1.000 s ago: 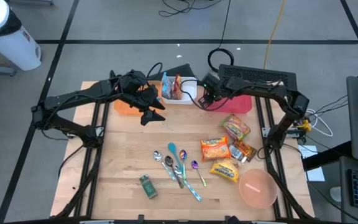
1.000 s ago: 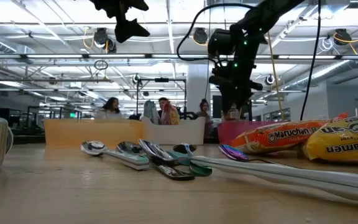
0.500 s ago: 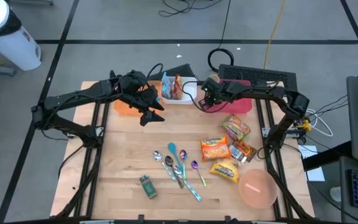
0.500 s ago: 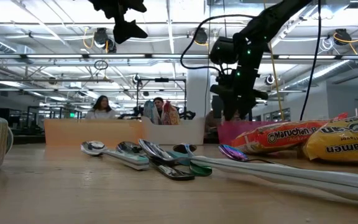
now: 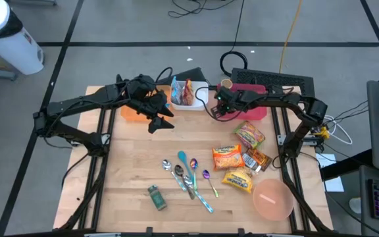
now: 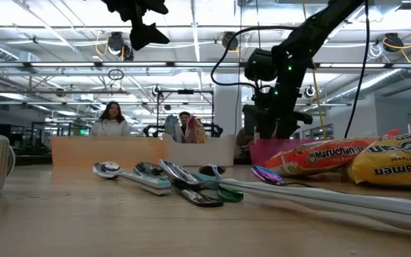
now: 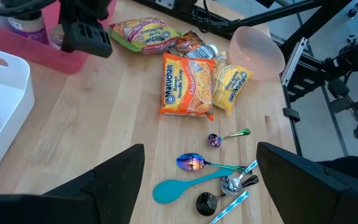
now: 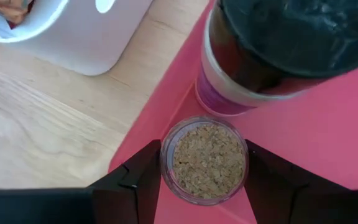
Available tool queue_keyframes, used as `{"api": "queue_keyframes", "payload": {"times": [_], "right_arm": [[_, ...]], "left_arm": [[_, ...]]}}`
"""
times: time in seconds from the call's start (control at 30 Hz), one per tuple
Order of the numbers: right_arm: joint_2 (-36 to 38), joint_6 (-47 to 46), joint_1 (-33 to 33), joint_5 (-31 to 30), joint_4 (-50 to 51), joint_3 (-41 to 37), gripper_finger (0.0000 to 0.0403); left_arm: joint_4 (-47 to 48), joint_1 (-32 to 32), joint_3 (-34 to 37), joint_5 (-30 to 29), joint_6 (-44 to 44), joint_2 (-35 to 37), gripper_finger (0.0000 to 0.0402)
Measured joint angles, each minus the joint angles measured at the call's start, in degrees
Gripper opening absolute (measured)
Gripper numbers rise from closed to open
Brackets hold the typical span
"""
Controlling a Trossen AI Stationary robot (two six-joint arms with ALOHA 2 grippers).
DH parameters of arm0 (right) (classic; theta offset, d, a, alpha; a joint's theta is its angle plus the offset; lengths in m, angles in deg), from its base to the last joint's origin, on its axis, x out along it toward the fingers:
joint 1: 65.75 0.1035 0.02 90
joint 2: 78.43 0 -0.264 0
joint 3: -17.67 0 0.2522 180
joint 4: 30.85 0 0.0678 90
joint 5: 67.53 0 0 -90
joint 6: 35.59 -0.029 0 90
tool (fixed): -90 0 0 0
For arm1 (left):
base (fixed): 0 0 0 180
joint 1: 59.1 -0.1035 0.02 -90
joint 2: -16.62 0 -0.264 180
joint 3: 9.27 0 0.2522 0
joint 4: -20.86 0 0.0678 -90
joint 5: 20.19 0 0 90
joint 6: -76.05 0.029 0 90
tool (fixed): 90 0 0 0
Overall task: Pick & Place Food Item
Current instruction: Put the brown spice bottle into the red bin
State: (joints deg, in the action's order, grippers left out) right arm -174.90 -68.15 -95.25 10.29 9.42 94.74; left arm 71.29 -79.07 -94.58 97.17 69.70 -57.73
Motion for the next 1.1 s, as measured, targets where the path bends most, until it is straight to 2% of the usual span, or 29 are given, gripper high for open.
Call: {"api": "queue_keyframes", "payload": {"times": [1.1], "right_arm": [[0.02,-1.28,-1.68,-1.34,-2.26,-0.68,0.0176]], "left_arm": [[-0.02,0.0,0.0,0.04,-0.24,0.0,0.0319]]}}
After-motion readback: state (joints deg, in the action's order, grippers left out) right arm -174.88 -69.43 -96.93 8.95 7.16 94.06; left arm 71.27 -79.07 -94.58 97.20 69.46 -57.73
